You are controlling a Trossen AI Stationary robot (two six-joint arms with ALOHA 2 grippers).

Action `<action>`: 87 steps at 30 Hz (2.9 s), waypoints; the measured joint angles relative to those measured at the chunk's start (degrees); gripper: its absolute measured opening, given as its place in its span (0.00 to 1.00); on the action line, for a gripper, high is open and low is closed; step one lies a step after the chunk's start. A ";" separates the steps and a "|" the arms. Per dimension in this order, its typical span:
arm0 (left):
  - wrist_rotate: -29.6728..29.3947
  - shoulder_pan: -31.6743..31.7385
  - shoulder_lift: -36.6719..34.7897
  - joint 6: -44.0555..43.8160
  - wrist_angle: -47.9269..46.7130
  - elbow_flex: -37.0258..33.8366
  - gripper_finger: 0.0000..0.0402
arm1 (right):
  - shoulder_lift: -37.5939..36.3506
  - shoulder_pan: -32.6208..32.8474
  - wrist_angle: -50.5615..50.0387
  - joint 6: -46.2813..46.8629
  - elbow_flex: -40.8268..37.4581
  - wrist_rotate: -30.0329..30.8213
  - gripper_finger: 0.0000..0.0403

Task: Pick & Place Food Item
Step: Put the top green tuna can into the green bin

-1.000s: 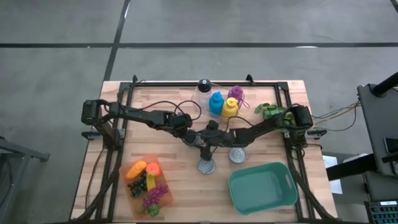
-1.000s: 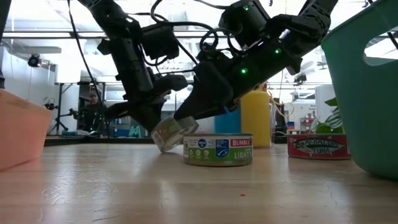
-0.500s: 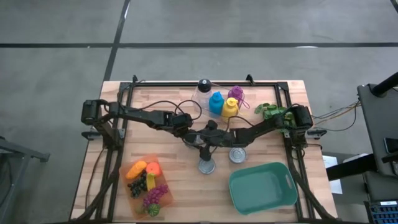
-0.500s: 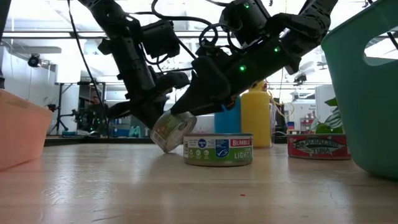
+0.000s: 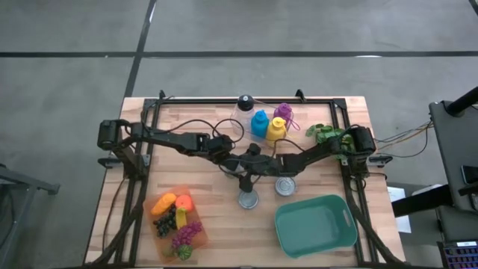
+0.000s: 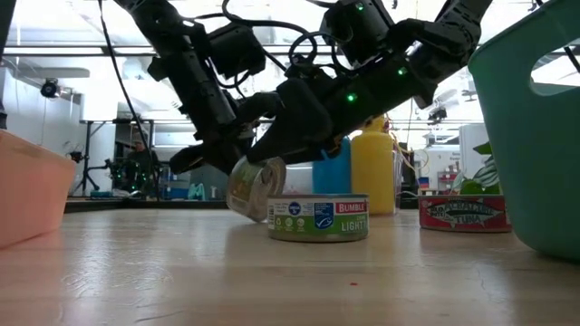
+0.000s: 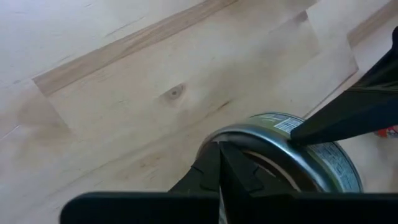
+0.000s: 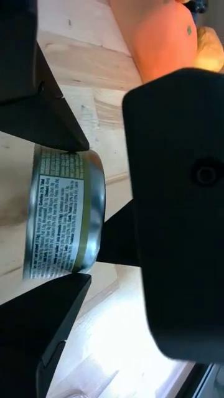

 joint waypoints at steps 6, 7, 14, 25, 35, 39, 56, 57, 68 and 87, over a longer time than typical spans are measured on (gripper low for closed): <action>0.01 0.00 0.00 0.01 -0.09 0.00 0.00 | 0.02 -0.34 0.61 0.08 -0.02 0.00 0.82; 0.00 0.00 0.00 0.02 -0.09 0.00 0.00 | 0.02 -0.37 0.61 0.11 -0.04 0.01 0.82; -0.02 0.00 0.00 0.13 -0.33 0.00 0.00 | 0.02 -0.44 0.83 0.27 -0.04 0.02 0.82; -0.07 0.05 0.00 0.15 -1.60 -0.04 0.00 | -2.04 -0.44 -3.37 0.25 -0.11 0.07 0.82; 1.54 0.07 0.00 0.13 -2.52 -0.07 0.00 | -5.79 -0.44 -12.31 2.05 -0.09 0.07 0.82; 1.87 0.07 0.00 0.13 -2.56 -0.07 0.00 | -6.30 -0.40 -12.33 2.59 -0.09 0.09 0.82; 4.56 0.11 -0.06 0.12 -2.55 -0.04 0.00 | -6.78 1.91 -12.30 36.89 -0.09 -1.13 0.82; 4.56 0.11 -0.07 0.15 -2.54 -0.04 0.00 | -6.83 2.49 -11.30 38.28 -0.09 -0.24 0.82; 4.45 0.11 -0.09 4.53 -2.50 -0.04 0.00 | -7.27 7.58 -10.73 48.49 -0.09 8.99 0.82; -2.26 3.82 -15.29 18.65 -8.50 0.00 0.00 | -0.52 10.23 -37.85 49.08 21.11 18.47 0.82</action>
